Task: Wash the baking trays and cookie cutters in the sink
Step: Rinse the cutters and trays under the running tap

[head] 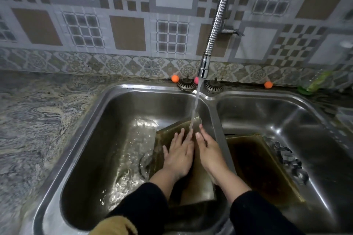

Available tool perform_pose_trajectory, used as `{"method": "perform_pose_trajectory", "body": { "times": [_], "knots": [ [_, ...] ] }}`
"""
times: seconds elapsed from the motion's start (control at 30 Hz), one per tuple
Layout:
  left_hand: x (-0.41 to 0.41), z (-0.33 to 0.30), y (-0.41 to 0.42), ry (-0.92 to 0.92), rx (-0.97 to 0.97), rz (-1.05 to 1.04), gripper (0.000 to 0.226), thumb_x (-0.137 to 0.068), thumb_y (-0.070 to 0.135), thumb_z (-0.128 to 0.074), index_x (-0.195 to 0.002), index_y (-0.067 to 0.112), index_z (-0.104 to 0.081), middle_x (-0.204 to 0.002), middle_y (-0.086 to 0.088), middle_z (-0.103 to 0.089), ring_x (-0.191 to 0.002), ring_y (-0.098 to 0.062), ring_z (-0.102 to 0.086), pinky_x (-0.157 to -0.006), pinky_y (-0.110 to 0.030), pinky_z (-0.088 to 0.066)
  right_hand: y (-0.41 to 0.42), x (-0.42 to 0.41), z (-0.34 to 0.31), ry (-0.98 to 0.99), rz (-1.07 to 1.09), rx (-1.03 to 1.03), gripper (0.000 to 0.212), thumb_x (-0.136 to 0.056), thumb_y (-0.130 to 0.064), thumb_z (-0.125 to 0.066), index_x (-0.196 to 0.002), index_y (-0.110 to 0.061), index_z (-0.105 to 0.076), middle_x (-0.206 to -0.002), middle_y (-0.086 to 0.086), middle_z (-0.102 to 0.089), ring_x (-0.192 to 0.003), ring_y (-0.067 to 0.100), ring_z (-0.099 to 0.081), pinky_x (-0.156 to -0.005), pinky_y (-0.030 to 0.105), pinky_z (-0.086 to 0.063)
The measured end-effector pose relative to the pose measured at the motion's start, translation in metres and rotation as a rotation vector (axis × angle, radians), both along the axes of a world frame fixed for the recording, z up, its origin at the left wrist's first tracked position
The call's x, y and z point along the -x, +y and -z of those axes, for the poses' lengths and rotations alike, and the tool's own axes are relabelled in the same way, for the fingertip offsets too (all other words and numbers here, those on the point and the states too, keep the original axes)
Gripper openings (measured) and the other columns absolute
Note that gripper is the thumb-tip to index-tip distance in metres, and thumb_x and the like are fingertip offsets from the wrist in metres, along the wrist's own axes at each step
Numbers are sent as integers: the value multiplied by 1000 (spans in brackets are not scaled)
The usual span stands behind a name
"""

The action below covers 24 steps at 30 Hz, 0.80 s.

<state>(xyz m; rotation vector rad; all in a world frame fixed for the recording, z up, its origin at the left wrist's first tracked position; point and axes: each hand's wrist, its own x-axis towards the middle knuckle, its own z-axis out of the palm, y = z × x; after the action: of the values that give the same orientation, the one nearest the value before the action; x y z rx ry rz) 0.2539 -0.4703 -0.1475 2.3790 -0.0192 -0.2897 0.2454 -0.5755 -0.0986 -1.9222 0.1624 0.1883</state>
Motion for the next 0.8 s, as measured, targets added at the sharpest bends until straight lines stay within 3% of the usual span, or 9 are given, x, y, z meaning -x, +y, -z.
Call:
{"method": "perform_pose_trajectory", "body": {
  "times": [0.13, 0.2, 0.3, 0.4, 0.47, 0.57, 0.67, 0.73, 0.8],
  "knots": [
    [-21, 3, 34, -37, -306, -53, 50, -100, 49, -6, -147, 39, 9, -158, 8, 10, -147, -20, 14, -116, -52, 12, -9, 2, -13, -57, 17, -46, 49, -97, -44, -43, -144, -43, -30, -149, -7, -39, -134, 15, -40, -92, 23, -34],
    [-19, 3, 50, -29, -373, -121, 52, -99, 52, -9, -148, 40, 5, -152, 16, 14, -147, -23, 14, -114, -58, 7, -11, 2, -17, -79, 23, -93, 50, -95, -44, -46, -143, -45, -31, -150, -8, -37, -136, 15, -37, -94, 25, -33],
    [-8, 1, 63, -110, -24, -294, 59, -100, 48, -28, -152, 34, -6, -159, 9, 11, -148, -26, -3, -120, -46, -10, -10, 2, -19, -98, 2, -132, 52, -94, -42, -50, -143, -45, -32, -151, -7, -36, -138, 12, -34, -100, 27, -32],
    [1, 3, 69, -120, 398, -437, 63, -101, 36, -40, -154, 29, -7, -154, -4, -31, -138, -25, -35, -114, -43, -30, -7, -2, -20, -137, -15, -126, 53, -94, -39, -53, -143, -44, -33, -151, -7, -35, -138, 11, -34, -103, 27, -32],
    [8, -2, 73, -125, 566, -530, 49, -102, 30, -39, -149, 21, -28, -136, -5, -54, -126, -24, -50, -105, -38, -39, -5, -7, -19, -123, -61, -72, 56, -95, -37, -51, -144, -47, -27, -151, -9, -34, -138, 15, -35, -102, 29, -33],
    [10, -18, 83, -238, 647, -598, 32, -103, 18, -36, -128, 18, -55, -112, -1, -65, -111, -18, -59, -97, -33, -43, 1, -15, -18, -52, -210, 127, 72, -93, -45, -51, -139, -62, 2, -151, -3, -36, -131, 22, -44, -107, 44, -36],
    [8, -33, 89, -369, 624, -530, 34, -101, 20, -39, -132, 25, -53, -122, 2, -63, -117, -12, -57, -106, -41, -43, 9, -27, -22, 29, -295, 309, 84, -93, -46, -52, -146, -47, 13, -161, 2, -1, -144, 26, -22, -115, 46, -22],
    [12, -43, 83, -489, 540, -505, 41, -100, 15, -43, -140, 20, -47, -134, 0, -57, -124, -5, -50, -108, -25, -38, 18, -31, -33, 21, -312, 275, 80, -93, -49, -50, -150, -39, 5, -161, 1, 2, -147, 24, -12, -115, 39, -19],
    [18, -56, 65, -586, 439, -481, 44, -98, 8, -46, -142, 12, -44, -137, 0, -54, -121, 2, -46, -98, -1, -30, 28, -33, -48, -33, -304, 129, 77, -92, -52, -48, -150, -39, 1, -160, -1, -12, -145, 21, -19, -111, 32, -23]
  ]
}}
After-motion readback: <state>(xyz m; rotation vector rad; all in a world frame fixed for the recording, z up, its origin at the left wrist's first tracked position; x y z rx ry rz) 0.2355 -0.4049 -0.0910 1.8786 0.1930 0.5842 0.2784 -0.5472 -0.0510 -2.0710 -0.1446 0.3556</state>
